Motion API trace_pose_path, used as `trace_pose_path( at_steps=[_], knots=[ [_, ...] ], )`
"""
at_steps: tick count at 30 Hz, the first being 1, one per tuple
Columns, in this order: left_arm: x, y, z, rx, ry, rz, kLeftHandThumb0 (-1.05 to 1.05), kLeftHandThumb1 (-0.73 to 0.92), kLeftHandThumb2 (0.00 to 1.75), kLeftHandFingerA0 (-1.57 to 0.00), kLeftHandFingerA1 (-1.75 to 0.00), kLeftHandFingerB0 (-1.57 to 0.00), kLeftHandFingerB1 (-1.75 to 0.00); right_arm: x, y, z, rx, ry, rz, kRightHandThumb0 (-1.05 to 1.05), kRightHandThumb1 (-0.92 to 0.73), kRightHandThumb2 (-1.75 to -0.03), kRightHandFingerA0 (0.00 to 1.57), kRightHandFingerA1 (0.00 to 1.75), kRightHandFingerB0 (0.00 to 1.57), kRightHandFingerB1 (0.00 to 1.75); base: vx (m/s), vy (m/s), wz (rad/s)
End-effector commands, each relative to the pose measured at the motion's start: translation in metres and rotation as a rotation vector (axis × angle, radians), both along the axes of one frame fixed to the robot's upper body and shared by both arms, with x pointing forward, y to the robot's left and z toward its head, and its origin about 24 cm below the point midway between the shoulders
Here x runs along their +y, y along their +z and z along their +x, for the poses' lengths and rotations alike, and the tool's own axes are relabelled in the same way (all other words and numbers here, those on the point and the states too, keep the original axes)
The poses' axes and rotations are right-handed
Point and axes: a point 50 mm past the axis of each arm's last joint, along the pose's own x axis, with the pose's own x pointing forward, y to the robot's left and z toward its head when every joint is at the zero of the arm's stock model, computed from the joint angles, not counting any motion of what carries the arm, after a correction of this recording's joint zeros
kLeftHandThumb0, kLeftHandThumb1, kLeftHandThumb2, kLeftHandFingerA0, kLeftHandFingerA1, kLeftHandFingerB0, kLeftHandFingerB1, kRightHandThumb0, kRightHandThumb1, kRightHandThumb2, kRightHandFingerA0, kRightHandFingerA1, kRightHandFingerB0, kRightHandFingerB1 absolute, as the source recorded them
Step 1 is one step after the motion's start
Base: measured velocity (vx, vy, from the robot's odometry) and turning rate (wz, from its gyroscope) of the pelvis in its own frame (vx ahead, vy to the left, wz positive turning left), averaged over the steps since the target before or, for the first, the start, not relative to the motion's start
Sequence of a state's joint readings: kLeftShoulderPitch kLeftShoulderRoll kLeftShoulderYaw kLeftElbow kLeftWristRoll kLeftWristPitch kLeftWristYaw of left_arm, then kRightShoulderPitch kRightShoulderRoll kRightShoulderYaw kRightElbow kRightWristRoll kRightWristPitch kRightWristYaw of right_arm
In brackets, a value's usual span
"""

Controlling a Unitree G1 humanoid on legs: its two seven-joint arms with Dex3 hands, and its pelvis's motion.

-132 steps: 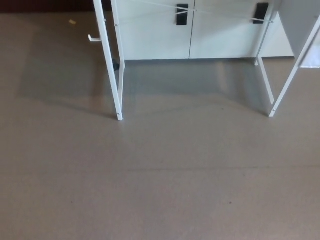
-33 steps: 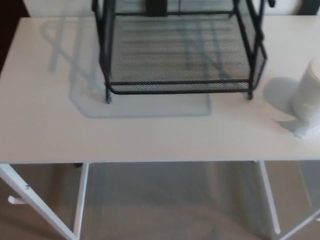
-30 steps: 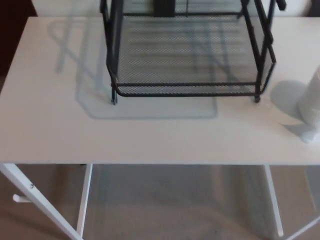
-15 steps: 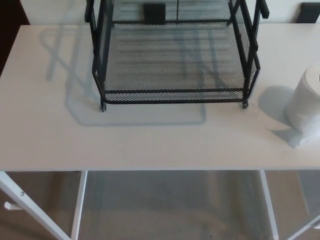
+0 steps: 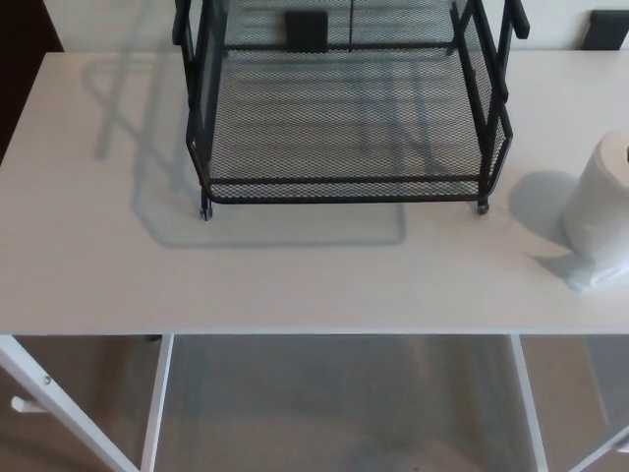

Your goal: The robot walks towards a desk on which a file tray is kept in the middle and a toilet paper roll is kept on its right. The robot uses its right hand to hook on finger in the gap of the roll and grabs it, lifts it and places it on the tray.

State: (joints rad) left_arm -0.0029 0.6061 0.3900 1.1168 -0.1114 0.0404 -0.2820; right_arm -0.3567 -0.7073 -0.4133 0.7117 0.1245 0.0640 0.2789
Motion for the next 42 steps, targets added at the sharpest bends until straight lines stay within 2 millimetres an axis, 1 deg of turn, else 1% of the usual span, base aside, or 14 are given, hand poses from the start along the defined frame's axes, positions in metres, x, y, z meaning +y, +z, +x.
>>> trace_pose_path(
  at_steps=[1, 3, 12, 14, 17, 19, 20, 23, 29, 35, 36, 37, 39, 42],
  knots=[
    [0.005, 0.003, -0.007, 0.009, 0.016, -0.011, -0.79, 0.83, 0.64, -0.6, -1.11, -0.07, -0.69, 0.072, 0.038, 0.036, 0.213, 0.451, -0.359, -0.58, -0.58, -0.6, 0.25, 0.4, 0.06, 0.18, 0.0, 0.0, 0.0],
    [0.004, 0.002, -0.007, 0.019, 0.017, -0.01, -0.75, 0.6, 1.06, -0.8, -0.96, -0.06, -0.61, 0.088, 0.037, 0.041, 0.274, 0.525, -0.454, -0.68, -0.47, -0.82, 0.15, 0.47, 0.02, 0.21, 0.0, 0.0, 0.0],
    [0.002, -0.001, -0.007, 0.038, 0.018, 0.005, -0.67, 0.59, 1.06, -0.62, -0.83, -0.04, -0.57, 0.106, 0.019, 0.056, 0.44, 0.591, -0.576, -0.63, -0.63, -0.62, 0.15, 0.36, 0.05, 0.16, 0.0, 0.0, 0.0],
    [0.001, -0.001, -0.008, 0.033, 0.014, -0.014, -0.39, 0.52, 1.1, -0.12, -0.58, -0.07, -0.58, 0.11, 0.014, 0.058, 0.476, 0.61, -0.614, -0.69, -0.47, -0.84, 0.14, 0.5, 0.02, 0.24, 0.0, 0.0, 0.0],
    [0.0, -0.002, -0.009, 0.033, 0.036, -0.005, -0.74, 0.8, 0.63, -0.43, -0.74, -0.07, -0.59, 0.114, 0.009, 0.06, 0.506, 0.633, -0.709, -0.63, -0.61, -0.6, 0.23, 0.44, 0.08, 0.2, 0.0, 0.0, 0.0],
    [0.001, 0.0, -0.008, 0.045, 0.027, 0.005, -0.64, 0.58, 1.05, -0.54, -0.78, -0.01, -0.54, 0.116, 0.005, 0.059, 0.519, 0.65, -0.731, -0.63, -0.61, -0.6, 0.24, 0.45, 0.09, 0.19, 0.0, 0.0, 0.0],
    [0.001, -0.001, -0.008, 0.052, 0.015, 0.011, -0.74, 0.83, 0.64, -0.42, -0.75, -0.08, -0.61, 0.119, 0.003, 0.059, 0.539, 0.668, -0.768, -0.69, -0.49, -0.84, 0.2, 0.52, 0.05, 0.27, 0.0, 0.0, 0.0],
    [0.0, -0.003, -0.009, 0.068, 0.016, 0.024, -0.65, 0.59, 1.06, -0.67, -0.85, -0.07, -0.57, 0.123, -0.001, 0.06, 0.552, 0.686, -0.77, -0.66, -0.6, -0.6, 0.23, 0.45, 0.1, 0.22, 0.0, 0.0, 0.0],
    [0.0, -0.003, -0.008, 0.068, 0.024, 0.018, -0.75, 0.8, 0.66, -0.81, -1.13, -0.1, -0.62, 0.125, -0.001, 0.063, 0.574, 0.69, -0.797, -0.64, -0.63, -0.59, 0.24, 0.43, 0.07, 0.27, 0.0, 0.0, 0.0],
    [0.0, -0.004, -0.011, 0.083, 0.019, 0.032, -0.74, 0.82, 0.64, -0.75, -1.02, -0.12, -0.63, 0.126, 0.0, 0.065, 0.583, 0.684, -0.859, -0.68, -0.48, -0.85, 0.21, 0.53, 0.06, 0.3, 0.0, 0.0, 0.0],
    [0.001, -0.004, -0.012, 0.079, 0.024, 0.028, -0.4, 0.51, 1.09, -0.82, -0.93, -0.05, -0.56, 0.126, -0.001, 0.064, 0.581, 0.685, -0.86, -0.67, -0.48, -0.84, 0.21, 0.53, 0.06, 0.31, 0.0, 0.0, 0.0],
    [0.001, -0.003, -0.013, 0.075, 0.025, 0.025, -0.76, 0.77, 0.64, -0.59, -0.8, -0.12, -0.61, 0.126, -0.002, 0.064, 0.582, 0.685, -0.861, -0.65, -0.48, -0.84, 0.22, 0.53, 0.05, 0.33, 0.0, 0.0, 0.0],
    [0.001, -0.003, -0.012, 0.081, 0.006, 0.036, -0.65, 0.58, 1.06, -0.64, -0.83, -0.04, -0.55, 0.125, -0.005, 0.063, 0.58, 0.686, -0.868, -0.63, -0.49, -0.81, 0.25, 0.53, 0.07, 0.39, 0.0, 0.0, 0.0],
    [0.0, -0.003, -0.012, 0.085, 0.015, 0.032, -0.73, 0.8, 0.64, -0.51, -0.8, -0.13, -0.57, 0.126, -0.007, 0.063, 0.581, 0.685, -0.9, -0.6, -0.49, -0.81, 0.32, 0.56, 0.13, 0.41, 0.0, 0.0, 0.0]
  ],
)
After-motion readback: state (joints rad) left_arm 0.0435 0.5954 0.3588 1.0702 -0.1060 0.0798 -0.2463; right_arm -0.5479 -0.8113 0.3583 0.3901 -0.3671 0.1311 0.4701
